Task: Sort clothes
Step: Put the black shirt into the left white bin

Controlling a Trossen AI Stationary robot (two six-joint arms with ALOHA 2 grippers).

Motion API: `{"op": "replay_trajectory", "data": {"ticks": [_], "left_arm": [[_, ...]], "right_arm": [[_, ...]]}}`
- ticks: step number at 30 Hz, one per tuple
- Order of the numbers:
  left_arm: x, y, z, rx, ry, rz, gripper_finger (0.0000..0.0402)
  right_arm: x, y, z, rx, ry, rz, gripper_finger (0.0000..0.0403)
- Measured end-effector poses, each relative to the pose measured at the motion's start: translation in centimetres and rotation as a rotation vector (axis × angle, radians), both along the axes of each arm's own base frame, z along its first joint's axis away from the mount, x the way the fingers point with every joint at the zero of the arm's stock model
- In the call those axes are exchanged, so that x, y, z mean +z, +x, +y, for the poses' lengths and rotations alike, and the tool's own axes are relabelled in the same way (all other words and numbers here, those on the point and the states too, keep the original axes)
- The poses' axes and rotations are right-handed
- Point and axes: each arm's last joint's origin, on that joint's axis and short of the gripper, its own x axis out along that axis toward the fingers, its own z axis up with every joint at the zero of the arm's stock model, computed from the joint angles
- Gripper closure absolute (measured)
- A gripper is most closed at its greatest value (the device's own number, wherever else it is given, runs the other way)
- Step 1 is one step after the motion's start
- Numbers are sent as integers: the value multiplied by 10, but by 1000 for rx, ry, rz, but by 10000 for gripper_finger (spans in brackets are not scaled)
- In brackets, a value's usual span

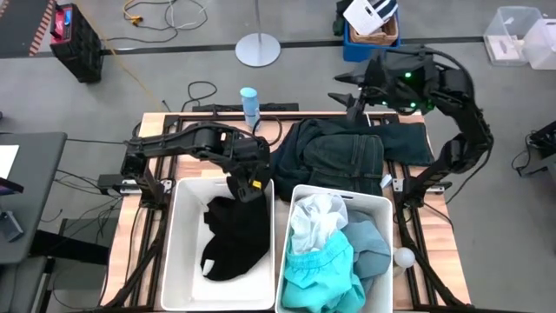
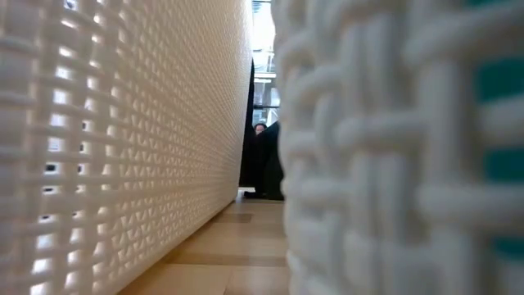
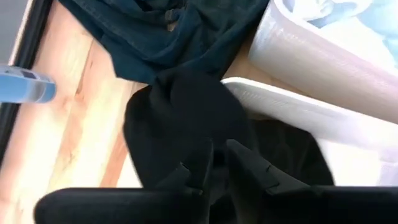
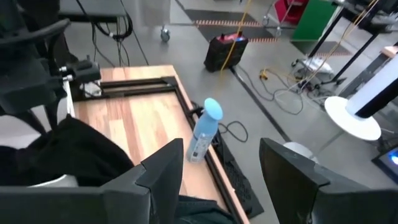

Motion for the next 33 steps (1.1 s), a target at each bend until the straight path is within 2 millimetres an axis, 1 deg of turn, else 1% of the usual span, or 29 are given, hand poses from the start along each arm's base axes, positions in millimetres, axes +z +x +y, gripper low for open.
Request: {"op": "replay_trajectory", "data": {"ticks": [2,4,7,12,15,17,19,22,26,28,33], "left_arm": [[-4,0,2,-8,13,28,366],[-12,0,3,-22,14,79,358],[-24,1,3,-42,11,139,329],[-34,2,2,-54,7,182,271],[-43,3,1,-89,-10,220,258],[-48,3,1,-95,-7,239,263],[-52,3,2,-95,0,255,279],[-55,3,2,-95,3,270,320],[-47,0,2,-87,-11,241,382],[-43,-2,3,-84,-13,225,392],[-32,-10,4,-64,6,185,392]], "right_arm": [[-3,7,0,8,4,17,175],[-6,12,1,16,6,26,175],[-8,18,3,31,8,39,175],[-11,23,3,38,5,54,175],[-10,23,3,38,4,51,175],[-10,23,3,37,3,49,175],[-10,22,2,34,1,48,175],[-10,22,2,34,1,47,175],[-10,22,2,34,0,46,175],[-10,22,2,34,0,46,175],[-9,21,-1,20,0,42,175]]}}
